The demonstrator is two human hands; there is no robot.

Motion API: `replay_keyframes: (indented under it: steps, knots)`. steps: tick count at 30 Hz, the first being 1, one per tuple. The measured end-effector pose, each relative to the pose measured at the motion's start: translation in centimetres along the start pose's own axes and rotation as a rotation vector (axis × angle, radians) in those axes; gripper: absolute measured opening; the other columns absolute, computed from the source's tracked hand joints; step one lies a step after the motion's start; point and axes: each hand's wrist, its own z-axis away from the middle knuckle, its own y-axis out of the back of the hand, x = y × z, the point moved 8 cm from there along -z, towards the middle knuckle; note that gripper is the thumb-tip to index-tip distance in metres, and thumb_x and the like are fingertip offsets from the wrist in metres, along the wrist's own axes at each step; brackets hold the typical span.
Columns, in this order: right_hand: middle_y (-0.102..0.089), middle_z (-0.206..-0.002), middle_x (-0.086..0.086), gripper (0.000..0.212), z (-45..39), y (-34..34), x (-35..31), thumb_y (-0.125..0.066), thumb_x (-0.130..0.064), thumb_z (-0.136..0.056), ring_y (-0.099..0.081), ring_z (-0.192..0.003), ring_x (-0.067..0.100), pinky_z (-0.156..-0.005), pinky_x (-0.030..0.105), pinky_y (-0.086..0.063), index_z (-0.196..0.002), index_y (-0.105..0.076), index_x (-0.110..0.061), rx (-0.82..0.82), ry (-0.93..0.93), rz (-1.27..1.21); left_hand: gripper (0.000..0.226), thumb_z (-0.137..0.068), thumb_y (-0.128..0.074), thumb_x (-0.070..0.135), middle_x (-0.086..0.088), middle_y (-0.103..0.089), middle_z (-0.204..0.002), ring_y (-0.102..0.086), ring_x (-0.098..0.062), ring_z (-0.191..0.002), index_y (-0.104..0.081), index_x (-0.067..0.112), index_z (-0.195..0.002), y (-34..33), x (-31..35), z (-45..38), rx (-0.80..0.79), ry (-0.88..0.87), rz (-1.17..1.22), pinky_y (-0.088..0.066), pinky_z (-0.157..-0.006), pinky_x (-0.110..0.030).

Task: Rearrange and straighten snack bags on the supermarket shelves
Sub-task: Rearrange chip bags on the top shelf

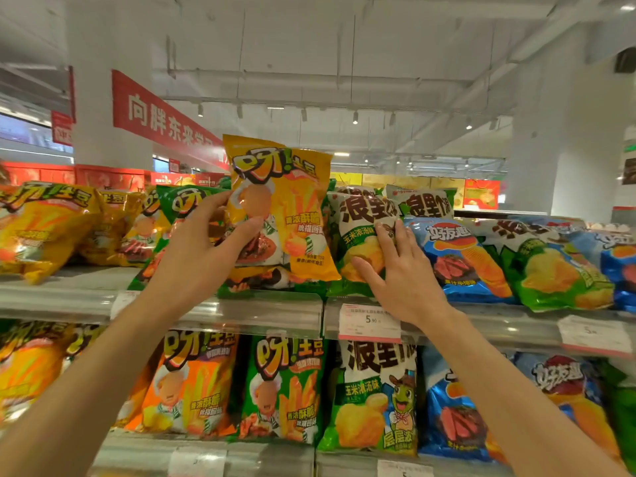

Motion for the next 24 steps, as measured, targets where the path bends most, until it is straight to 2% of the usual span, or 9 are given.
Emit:
replay_keyframes:
  steps: [4, 7, 10, 12, 14, 17, 18, 22, 24]
  knots:
    - [0.01, -0.171, 0.004, 0.088, -0.1, -0.1, 0.2, -0.017, -0.082, -0.09, 0.009, -0.157, 0.024, -0.123, 0.041, 0.002, -0.162, 0.002, -0.036, -0.001, -0.003, 0.021, 0.066, -0.086, -0.062, 0.07, 0.028, -0.059, -0.117, -0.056, 0.01, -0.108, -0.046, 0.043, -0.143, -0.3, 0.1, 0.4, 0.018, -0.017, 0.053, -0.046, -0.087, -0.022]
    - [-0.002, -0.172, 0.006, 0.086, 0.3, 0.6, -0.2, -0.028, -0.078, -0.092, -0.002, -0.158, 0.027, -0.125, 0.048, -0.01, -0.162, -0.01, -0.033, 0.057, -0.051, 0.004, 0.059, -0.087, -0.064, 0.066, 0.038, -0.053, -0.109, -0.053, 0.024, -0.097, -0.046, 0.047, -0.14, 0.0, -0.2, 0.9, 0.022, -0.011, 0.101, -0.041, -0.079, -0.012]
    - [-0.02, -0.169, 0.006, 0.081, 1.8, 1.7, -1.3, -0.048, -0.066, -0.094, -0.017, -0.155, 0.026, -0.125, 0.048, -0.022, -0.16, -0.028, -0.023, 0.154, -0.117, -0.175, 0.062, -0.081, -0.064, 0.071, 0.034, -0.057, -0.114, -0.057, 0.02, -0.1, -0.047, 0.05, -0.137, 0.6, -0.9, 1.1, -0.007, -0.028, 0.174, -0.049, -0.082, -0.018]
    - [-0.032, -0.163, 0.005, 0.075, 3.3, 2.4, -2.3, -0.056, -0.058, -0.095, -0.027, -0.151, 0.023, -0.123, 0.046, -0.027, -0.155, -0.036, -0.019, 0.206, -0.162, -0.305, 0.069, -0.08, -0.063, 0.073, 0.026, -0.06, -0.122, -0.061, 0.008, -0.108, -0.046, 0.047, -0.141, 1.2, -2.0, 1.1, -0.036, -0.032, 0.219, -0.054, -0.088, -0.026]
    - [-0.043, -0.154, 0.004, 0.066, 5.0, 3.0, -3.4, -0.06, -0.051, -0.096, -0.038, -0.143, 0.021, -0.119, 0.044, -0.034, -0.15, -0.043, -0.018, 0.265, -0.206, -0.346, 0.069, -0.08, -0.063, 0.074, 0.026, -0.059, -0.123, -0.06, 0.003, -0.112, -0.045, 0.05, -0.142, 2.1, -3.2, 1.2, -0.06, -0.034, 0.256, -0.055, -0.091, -0.029]
    - [-0.051, -0.143, -0.001, 0.058, 7.6, 3.7, -5.2, -0.063, -0.047, -0.096, -0.048, -0.131, 0.016, -0.112, 0.039, -0.041, -0.145, -0.048, -0.02, 0.317, -0.282, -0.391, 0.073, -0.075, -0.062, 0.078, 0.033, -0.058, -0.119, -0.059, 0.013, -0.107, -0.047, 0.05, -0.141, 4.1, -4.9, 1.8, -0.068, -0.046, 0.306, -0.05, -0.081, -0.01]
    - [-0.055, -0.139, -0.002, 0.056, 8.4, 3.8, -5.9, -0.064, -0.047, -0.096, -0.053, -0.126, 0.014, -0.108, 0.037, -0.044, -0.143, -0.05, -0.021, 0.324, -0.308, -0.423, 0.075, -0.075, -0.062, 0.077, 0.031, -0.06, -0.121, -0.059, 0.013, -0.107, -0.048, 0.047, -0.142, 4.8, -5.4, 2.0, -0.077, -0.049, 0.317, -0.05, -0.079, -0.009]
    - [-0.069, -0.113, -0.009, 0.037, 11.6, 2.6, -8.8, -0.065, -0.042, -0.097, -0.068, -0.103, 0.01, -0.095, 0.041, -0.056, -0.13, -0.059, -0.027, 0.264, -0.375, -0.565, 0.074, -0.08, -0.061, 0.074, 0.015, -0.06, -0.136, -0.058, -0.002, -0.121, -0.046, 0.044, -0.145, 7.3, -7.8, 3.6, -0.113, -0.027, 0.32, -0.053, -0.095, -0.032]
    - [-0.072, -0.108, -0.007, 0.028, 13.3, 1.7, -9.9, -0.066, -0.04, -0.096, -0.07, -0.099, 0.014, -0.088, 0.039, -0.059, -0.122, -0.062, -0.03, 0.247, -0.401, -0.607, 0.073, -0.08, -0.061, 0.074, 0.017, -0.059, -0.136, -0.056, 0.001, -0.121, -0.047, 0.044, -0.144, 8.5, -9.0, 4.9, -0.099, -0.001, 0.32, -0.051, -0.095, -0.032]
